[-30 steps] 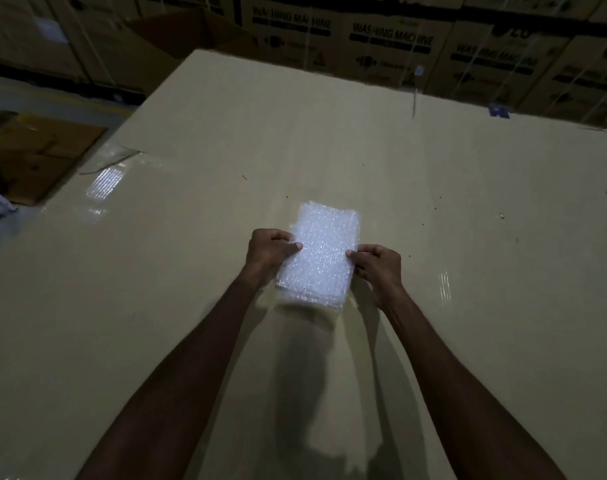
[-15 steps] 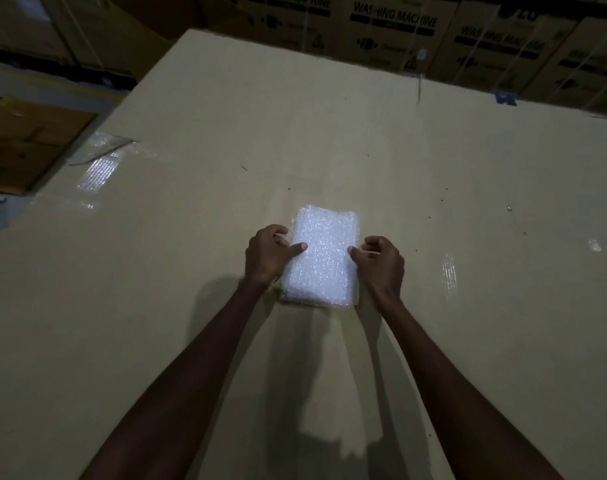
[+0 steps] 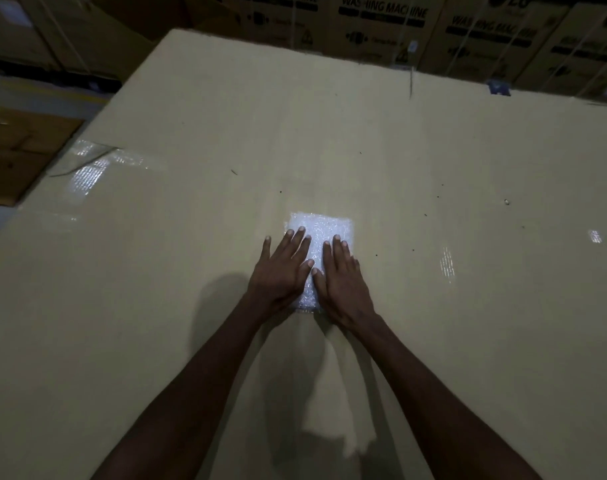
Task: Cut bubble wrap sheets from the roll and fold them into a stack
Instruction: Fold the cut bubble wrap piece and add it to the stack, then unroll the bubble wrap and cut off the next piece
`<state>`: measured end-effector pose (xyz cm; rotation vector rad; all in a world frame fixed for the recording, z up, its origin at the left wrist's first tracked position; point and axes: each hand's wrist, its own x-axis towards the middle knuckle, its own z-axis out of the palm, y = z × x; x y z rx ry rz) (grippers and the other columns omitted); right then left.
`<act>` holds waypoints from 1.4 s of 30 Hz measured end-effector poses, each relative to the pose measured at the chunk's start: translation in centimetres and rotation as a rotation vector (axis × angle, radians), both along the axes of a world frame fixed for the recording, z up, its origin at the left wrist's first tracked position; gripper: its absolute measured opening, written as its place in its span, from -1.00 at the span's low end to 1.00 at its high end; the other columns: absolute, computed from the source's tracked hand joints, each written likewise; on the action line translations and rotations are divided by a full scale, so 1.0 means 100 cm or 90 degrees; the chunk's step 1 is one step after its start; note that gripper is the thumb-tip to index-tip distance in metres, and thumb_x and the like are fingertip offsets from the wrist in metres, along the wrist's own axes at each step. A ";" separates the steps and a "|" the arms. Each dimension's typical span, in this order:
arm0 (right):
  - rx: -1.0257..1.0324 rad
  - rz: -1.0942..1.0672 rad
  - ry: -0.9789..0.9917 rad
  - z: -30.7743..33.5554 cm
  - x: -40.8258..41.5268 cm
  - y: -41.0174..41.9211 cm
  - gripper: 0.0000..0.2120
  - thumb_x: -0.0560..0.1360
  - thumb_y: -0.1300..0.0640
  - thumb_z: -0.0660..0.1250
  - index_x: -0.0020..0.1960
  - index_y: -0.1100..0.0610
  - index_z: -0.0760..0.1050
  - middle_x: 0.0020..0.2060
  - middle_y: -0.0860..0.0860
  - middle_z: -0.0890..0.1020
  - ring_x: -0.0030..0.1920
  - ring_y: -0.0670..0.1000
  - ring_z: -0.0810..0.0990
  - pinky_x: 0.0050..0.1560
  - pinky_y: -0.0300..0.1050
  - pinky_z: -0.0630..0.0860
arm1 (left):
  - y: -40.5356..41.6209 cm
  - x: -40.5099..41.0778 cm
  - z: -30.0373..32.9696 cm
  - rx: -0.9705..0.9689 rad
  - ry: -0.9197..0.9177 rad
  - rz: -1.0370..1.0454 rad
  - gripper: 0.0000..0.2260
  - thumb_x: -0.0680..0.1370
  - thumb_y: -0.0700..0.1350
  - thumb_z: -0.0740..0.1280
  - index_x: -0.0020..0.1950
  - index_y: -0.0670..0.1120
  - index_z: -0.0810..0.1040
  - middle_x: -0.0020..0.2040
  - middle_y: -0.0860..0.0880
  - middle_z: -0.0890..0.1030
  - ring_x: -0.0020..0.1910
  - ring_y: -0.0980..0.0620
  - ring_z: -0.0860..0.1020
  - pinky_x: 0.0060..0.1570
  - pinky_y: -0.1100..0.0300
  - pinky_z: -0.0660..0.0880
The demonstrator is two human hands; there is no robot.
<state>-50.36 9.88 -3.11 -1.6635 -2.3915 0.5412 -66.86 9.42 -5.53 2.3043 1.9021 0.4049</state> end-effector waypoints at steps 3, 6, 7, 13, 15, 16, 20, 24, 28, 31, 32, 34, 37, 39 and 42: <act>0.003 0.006 -0.003 -0.008 0.001 0.001 -0.24 0.59 -0.23 -0.27 0.66 0.18 -0.07 0.65 0.14 -0.10 0.65 0.08 -0.14 0.55 -0.06 -0.24 | -0.003 0.000 -0.005 0.005 0.007 0.010 -0.50 0.70 0.06 -0.05 0.54 -0.13 0.35 0.57 -0.11 0.30 0.54 -0.05 0.28 0.45 -0.26 0.20; 0.008 0.007 -0.006 -0.011 0.001 0.002 -0.24 0.59 -0.22 -0.26 0.65 0.19 -0.04 0.64 0.15 -0.06 0.64 0.09 -0.11 0.53 -0.05 -0.24 | -0.004 -0.001 -0.008 0.009 0.027 0.012 -0.49 0.71 0.08 -0.09 0.58 -0.11 0.29 0.59 -0.09 0.24 0.57 -0.02 0.22 0.48 -0.28 0.12; 0.005 0.010 -0.006 -0.011 0.002 0.002 -0.25 0.59 -0.22 -0.26 0.65 0.19 -0.04 0.64 0.15 -0.06 0.64 0.10 -0.10 0.54 -0.04 -0.24 | -0.004 -0.001 -0.008 0.008 0.030 0.016 -0.49 0.71 0.08 -0.09 0.58 -0.11 0.28 0.59 -0.08 0.24 0.57 -0.02 0.21 0.48 -0.29 0.11; -0.058 0.034 0.045 0.007 0.010 0.007 -0.40 0.73 -0.08 -0.02 0.66 0.16 -0.10 0.65 0.09 -0.12 0.64 0.05 -0.17 0.61 0.12 -0.14 | 0.005 0.001 0.017 -0.128 0.034 0.018 -0.42 0.65 0.15 -0.18 0.65 -0.04 0.01 0.65 0.02 -0.05 0.62 0.02 -0.09 0.50 -0.28 -0.15; -0.045 0.030 0.133 0.023 0.021 0.002 -0.42 0.72 -0.04 0.05 0.66 0.15 -0.01 0.66 0.06 -0.02 0.65 0.02 -0.08 0.61 0.08 -0.08 | 0.004 -0.001 0.035 -0.153 0.031 0.018 -0.36 0.60 0.17 -0.24 0.65 -0.05 -0.02 0.65 0.02 -0.09 0.62 0.00 -0.17 0.50 -0.27 -0.19; -0.022 0.028 0.165 0.031 0.028 -0.002 -0.42 0.70 -0.05 0.05 0.65 0.15 0.04 0.65 0.06 0.05 0.64 0.02 -0.03 0.61 0.06 -0.04 | 0.002 0.000 0.043 -0.138 0.014 0.016 -0.35 0.59 0.17 -0.25 0.65 -0.06 0.01 0.65 0.02 -0.06 0.62 -0.01 -0.16 0.50 -0.27 -0.18; 0.033 0.021 0.162 0.044 0.070 -0.034 -0.42 0.68 -0.07 0.04 0.62 0.17 0.18 0.61 0.11 0.20 0.62 0.09 0.13 0.59 0.09 0.11 | -0.022 0.025 0.062 -0.039 -0.055 0.022 -0.40 0.63 0.13 -0.17 0.62 -0.09 0.17 0.64 0.01 0.09 0.62 0.00 -0.08 0.52 -0.23 -0.12; 0.074 0.011 0.131 0.042 0.132 -0.069 -0.42 0.68 -0.08 0.03 0.57 0.24 0.27 0.56 0.18 0.30 0.56 0.17 0.27 0.51 0.18 0.27 | -0.063 0.085 0.070 -0.028 -0.096 -0.016 -0.38 0.63 0.14 -0.19 0.60 -0.10 0.21 0.63 0.01 0.12 0.62 0.03 -0.07 0.56 -0.13 -0.16; 0.100 -0.023 0.112 0.045 0.205 -0.098 -0.45 0.68 -0.06 0.07 0.53 0.27 0.33 0.52 0.21 0.37 0.52 0.20 0.33 0.46 0.19 0.34 | -0.099 0.155 0.070 -0.043 -0.132 -0.027 -0.45 0.65 0.07 -0.10 0.60 -0.10 0.22 0.62 -0.02 0.15 0.62 0.00 -0.04 0.57 -0.11 -0.14; 0.112 -0.052 0.101 0.044 0.278 -0.125 -0.40 0.66 -0.12 0.01 0.54 0.26 0.33 0.53 0.20 0.37 0.52 0.19 0.33 0.46 0.20 0.34 | -0.123 0.225 0.060 -0.033 -0.148 -0.051 -0.47 0.66 0.07 -0.07 0.58 -0.10 0.25 0.61 -0.04 0.19 0.62 -0.03 0.01 0.56 -0.16 -0.08; 0.114 -0.059 0.101 0.044 0.303 -0.134 -0.38 0.65 -0.13 -0.01 0.54 0.25 0.32 0.54 0.19 0.35 0.54 0.18 0.31 0.48 0.19 0.32 | -0.129 0.251 0.056 -0.027 -0.157 -0.053 -0.48 0.67 0.07 -0.07 0.58 -0.10 0.25 0.61 -0.04 0.21 0.62 -0.03 0.02 0.55 -0.16 -0.07; 0.117 -0.075 0.109 0.045 0.355 -0.152 -0.36 0.64 -0.16 -0.03 0.55 0.23 0.31 0.55 0.16 0.33 0.55 0.16 0.28 0.50 0.17 0.29 | -0.144 0.306 0.050 -0.017 -0.172 -0.053 -0.49 0.67 0.07 -0.05 0.58 -0.09 0.25 0.60 -0.03 0.22 0.62 -0.02 0.02 0.54 -0.15 -0.07; 0.123 -0.100 0.119 0.046 0.434 -0.180 -0.34 0.63 -0.17 -0.03 0.54 0.23 0.33 0.53 0.18 0.35 0.54 0.18 0.30 0.50 0.18 0.29 | -0.168 0.392 0.052 -0.034 -0.188 -0.060 -0.46 0.66 0.11 -0.05 0.59 -0.08 0.24 0.61 -0.03 0.21 0.62 -0.01 0.02 0.54 -0.12 -0.10; 0.137 -0.128 0.118 0.046 0.483 -0.197 -0.37 0.63 -0.14 0.02 0.50 0.27 0.39 0.48 0.23 0.41 0.50 0.23 0.37 0.45 0.21 0.36 | -0.184 0.444 0.054 -0.046 -0.183 -0.097 -0.42 0.65 0.16 -0.08 0.59 -0.08 0.23 0.61 -0.02 0.20 0.62 -0.01 0.02 0.55 -0.15 -0.08; 0.135 -0.166 0.110 0.051 0.549 -0.217 -0.37 0.62 -0.13 0.03 0.47 0.29 0.41 0.45 0.27 0.44 0.46 0.27 0.42 0.40 0.24 0.41 | -0.197 0.510 0.057 -0.062 -0.181 -0.122 -0.33 0.59 0.26 -0.14 0.59 -0.06 0.24 0.61 0.01 0.21 0.61 0.02 0.04 0.54 -0.14 -0.06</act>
